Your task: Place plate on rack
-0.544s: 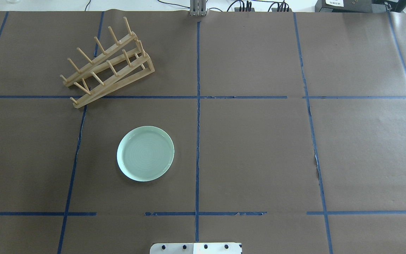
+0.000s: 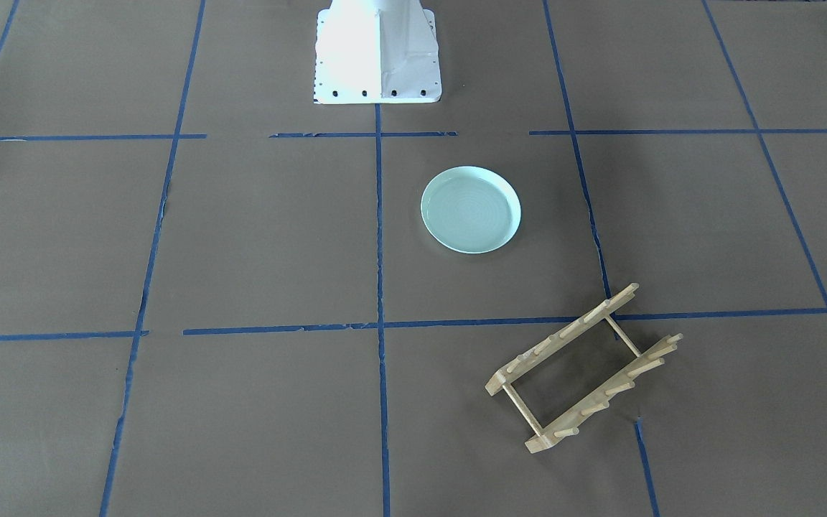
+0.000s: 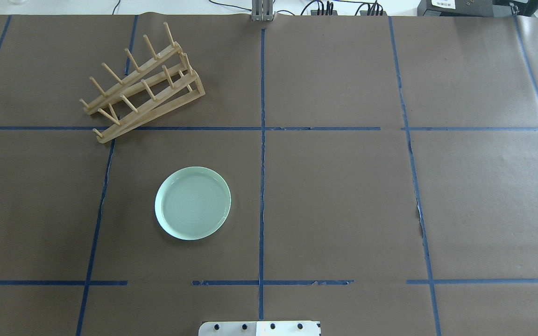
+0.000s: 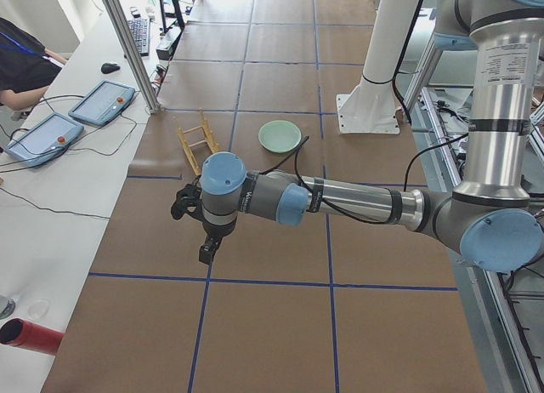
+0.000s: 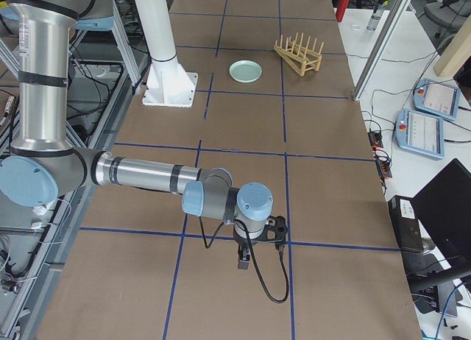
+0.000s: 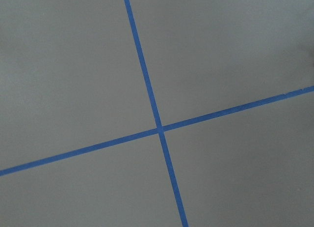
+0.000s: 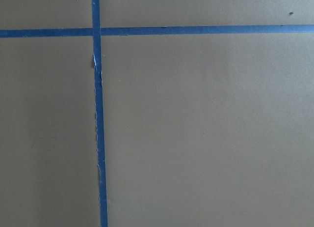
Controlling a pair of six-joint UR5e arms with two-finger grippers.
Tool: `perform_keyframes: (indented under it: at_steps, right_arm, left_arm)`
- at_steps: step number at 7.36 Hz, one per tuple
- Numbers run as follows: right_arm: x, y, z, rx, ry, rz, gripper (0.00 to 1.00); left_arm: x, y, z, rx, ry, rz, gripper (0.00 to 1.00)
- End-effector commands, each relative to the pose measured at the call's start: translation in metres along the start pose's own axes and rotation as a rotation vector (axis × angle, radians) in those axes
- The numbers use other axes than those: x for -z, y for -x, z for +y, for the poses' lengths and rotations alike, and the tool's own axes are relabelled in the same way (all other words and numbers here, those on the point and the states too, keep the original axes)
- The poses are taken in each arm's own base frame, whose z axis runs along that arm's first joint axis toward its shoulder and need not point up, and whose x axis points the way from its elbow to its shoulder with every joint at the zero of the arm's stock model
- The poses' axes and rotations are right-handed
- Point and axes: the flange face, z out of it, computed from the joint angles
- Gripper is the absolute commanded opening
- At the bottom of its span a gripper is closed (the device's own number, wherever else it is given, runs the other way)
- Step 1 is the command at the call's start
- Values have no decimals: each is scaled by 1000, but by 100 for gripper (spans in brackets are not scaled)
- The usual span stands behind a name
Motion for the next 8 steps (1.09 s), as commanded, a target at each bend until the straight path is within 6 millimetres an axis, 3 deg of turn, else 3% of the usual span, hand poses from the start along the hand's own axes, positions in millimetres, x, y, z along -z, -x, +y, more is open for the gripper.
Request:
perform_keyframes:
  at_steps: [1, 2, 3, 4, 5, 6, 7, 8]
  right_arm:
    - [0, 0, 0, 0, 1, 0, 100]
    - [0, 0, 0, 1, 0, 0, 100]
    - [0, -1, 0, -1, 0, 0, 100]
    - [0, 0, 0, 0, 1, 0, 100]
    - [0, -1, 0, -1, 0, 0, 100]
    - [-1, 0, 0, -1, 2, 0, 100]
    - [1, 0, 0, -2, -1, 0, 100]
    - [0, 0, 0, 0, 1, 0, 100]
  left_arm:
    - [-28, -81, -27, 73, 4, 71, 100]
    - [-26, -133, -57, 140, -49, 42, 100]
    - [-48, -189, -80, 201, -41, 41, 100]
    - [-63, -254, -114, 250, -41, 67, 100]
    - [-76, -319, -135, 329, 15, 92, 100]
    - [-90, -398, -155, 411, 97, 47, 100]
    - [-88, -457, -170, 478, 135, -31, 100]
    - [-90, -505, -168, 547, 180, -45, 100]
